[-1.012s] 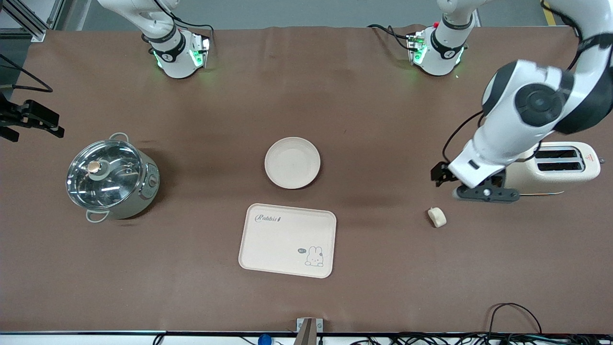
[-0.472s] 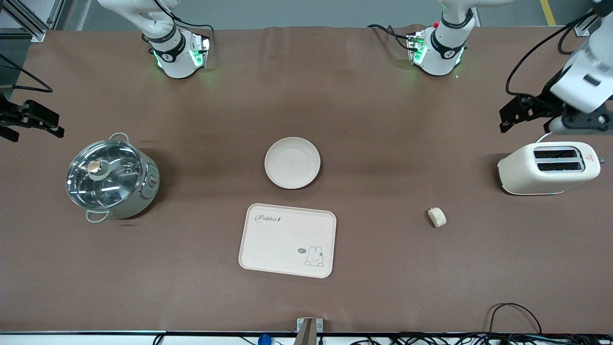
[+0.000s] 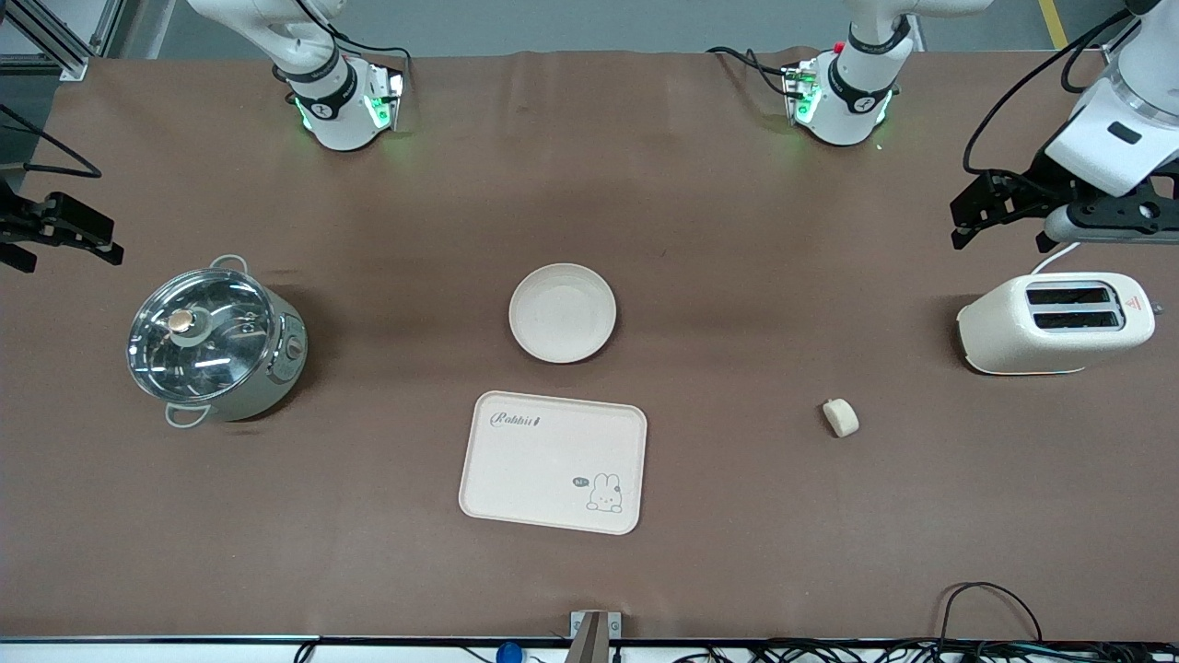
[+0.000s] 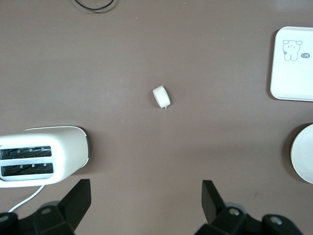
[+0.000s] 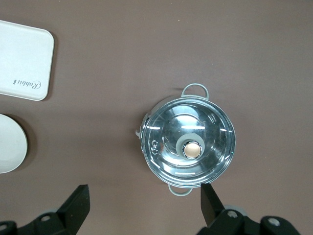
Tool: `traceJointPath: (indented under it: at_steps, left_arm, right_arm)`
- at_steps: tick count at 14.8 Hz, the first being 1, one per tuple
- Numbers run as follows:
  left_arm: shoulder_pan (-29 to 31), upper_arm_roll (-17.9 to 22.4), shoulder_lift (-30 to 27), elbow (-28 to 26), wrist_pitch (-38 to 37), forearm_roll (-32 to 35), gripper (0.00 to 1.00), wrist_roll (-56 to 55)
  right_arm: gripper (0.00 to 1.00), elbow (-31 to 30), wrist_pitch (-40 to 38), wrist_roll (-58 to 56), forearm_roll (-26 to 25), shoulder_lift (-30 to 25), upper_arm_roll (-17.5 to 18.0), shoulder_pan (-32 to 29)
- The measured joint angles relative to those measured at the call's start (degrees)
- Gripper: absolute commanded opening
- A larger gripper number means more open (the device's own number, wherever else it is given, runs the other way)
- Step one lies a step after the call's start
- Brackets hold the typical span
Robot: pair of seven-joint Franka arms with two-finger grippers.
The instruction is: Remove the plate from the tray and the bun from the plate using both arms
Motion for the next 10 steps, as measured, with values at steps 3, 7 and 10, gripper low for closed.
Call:
traceJointPath:
  at_steps: [3,7,10]
  left_arm:
    - [0.1,0.2,3.5,6.0,-2.8,0.0,1.00,0.3]
    - [0.1,0.2,4.6,7.2,-3.5,0.0,1.00,0.3]
    - [0.1,0.2,4.6,7.3,-4.0,0.0,1.00,0.3]
  right_arm:
    - [1.00,0.0,0.1,0.0,0.0,0.0,0.0,0.0]
    - [1.00,0.0,0.2,0.0,0.0,0.0,-0.2,0.0]
    - [1.00,0.0,0.2,0.0,0.0,0.0,-0.2,0.0]
